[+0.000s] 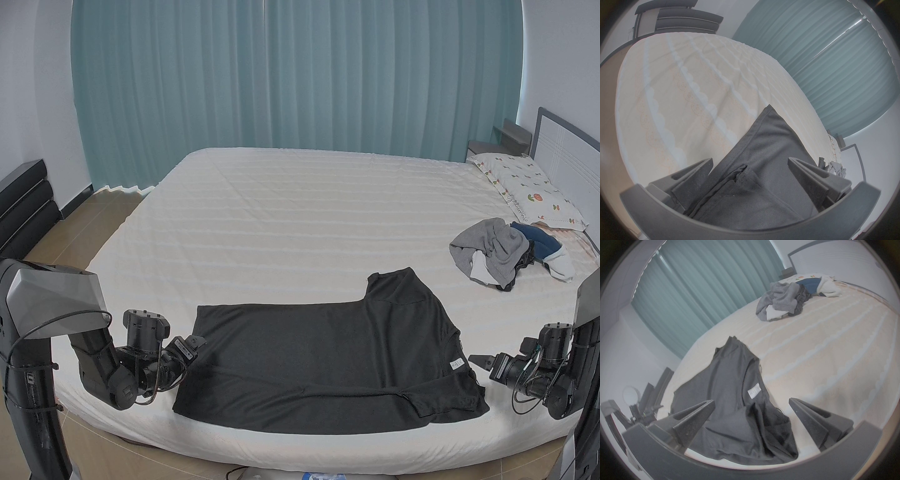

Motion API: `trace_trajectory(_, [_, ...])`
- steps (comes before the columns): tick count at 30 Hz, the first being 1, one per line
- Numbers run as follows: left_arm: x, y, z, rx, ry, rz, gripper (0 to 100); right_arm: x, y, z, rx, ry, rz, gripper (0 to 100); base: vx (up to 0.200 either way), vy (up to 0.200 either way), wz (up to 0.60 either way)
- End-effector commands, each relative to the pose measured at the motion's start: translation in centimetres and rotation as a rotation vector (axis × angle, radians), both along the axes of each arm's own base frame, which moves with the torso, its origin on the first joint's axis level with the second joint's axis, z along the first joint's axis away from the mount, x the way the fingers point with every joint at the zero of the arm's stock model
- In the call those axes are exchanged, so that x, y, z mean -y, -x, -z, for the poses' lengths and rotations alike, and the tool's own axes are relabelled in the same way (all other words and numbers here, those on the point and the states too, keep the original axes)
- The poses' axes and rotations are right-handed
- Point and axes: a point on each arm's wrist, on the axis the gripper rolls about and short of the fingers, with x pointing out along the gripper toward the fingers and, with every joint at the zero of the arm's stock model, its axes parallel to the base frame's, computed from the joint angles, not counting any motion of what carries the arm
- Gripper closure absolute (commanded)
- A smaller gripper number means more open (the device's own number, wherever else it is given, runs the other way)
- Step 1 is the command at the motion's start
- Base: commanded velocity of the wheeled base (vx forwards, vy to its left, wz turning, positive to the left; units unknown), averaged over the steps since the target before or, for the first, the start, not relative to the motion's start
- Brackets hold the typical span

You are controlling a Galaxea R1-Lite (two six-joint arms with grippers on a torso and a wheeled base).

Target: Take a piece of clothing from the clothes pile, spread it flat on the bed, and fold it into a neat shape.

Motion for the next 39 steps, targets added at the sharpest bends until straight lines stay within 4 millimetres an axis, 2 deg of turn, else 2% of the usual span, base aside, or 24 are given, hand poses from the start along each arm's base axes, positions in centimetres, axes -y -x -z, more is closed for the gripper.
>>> trace_trajectory(1, [0.0, 0.0, -0.1, 0.004, 0.0, -0.001, 0, -2.2, -0.3, -1.0, 0.036, -0.073, -0.052, 0, 0.0, 0.0, 0.0])
trace_trajectory(3, [0.0, 0.0, -0.1, 0.004, 0.0, -0.001, 0, -3.3, -0.7, -0.5, 0.008, -0.134, -0.06, 0, 0.0, 0.0, 0.0])
trace_trajectory(7, [0.0, -0.1, 0.0, 0.004, 0.0, -0.002, 0, -4.3, -1.2, 0.6, -0.047, -0.205, -0.051, 0, 0.0, 0.0, 0.0])
trace_trajectory(8, [0.0, -0.1, 0.0, 0.004, 0.0, -0.002, 0, -4.6, -1.7, 1.5, -0.069, -0.218, -0.04, 0, 0.0, 0.0, 0.0])
trace_trajectory(11, [0.0, -0.2, -0.1, 0.008, 0.002, -0.003, 0, -4.3, -2.2, 2.8, -0.1, -0.218, -0.017, 0, 0.0, 0.0, 0.0])
trace_trajectory(13, [0.0, -0.2, -0.1, 0.008, 0.002, -0.003, 0, -4.2, -2.2, 2.8, -0.102, -0.217, -0.015, 0, 0.0, 0.0, 0.0])
trace_trajectory(19, [0.0, 0.0, -0.5, 0.015, 0.005, -0.004, 0, -2.4, -2.5, 4.0, -0.127, -0.204, 0.053, 0, 0.0, 0.0, 0.0])
trace_trajectory(22, [-0.1, 0.2, -1.0, 0.025, 0.009, -0.004, 0, -2.1, -2.7, 3.6, -0.107, -0.208, 0.063, 0, 0.0, 0.0, 0.0])
trace_trajectory(25, [-0.1, 0.3, -1.3, 0.034, 0.014, -0.002, 0, -2.3, -2.7, 1.7, -0.04, -0.229, 0.048, 0, 0.0, 0.0, 0.0])
trace_trajectory(29, [0.0, 0.3, -1.4, 0.033, 0.04, -0.014, 0, -2.7, -2.5, 0.1, 0.002, -0.258, 0.042, 0, 0.0, 0.0, 0.0])
trace_trajectory(34, [0.3, 0.5, -1.8, 0.037, 0.059, -0.001, 0, -3.3, -2.5, 0.0, 0.001, -0.265, 0.028, 0, 0.0, 0.0, 0.0])
trace_trajectory(39, [1.0, 0.8, -1.7, 0.031, 0.057, 0.02, 0, -3.4, -2.5, 0.1, -0.002, -0.264, 0.026, 0, 0.0, -0.2, 0.0])
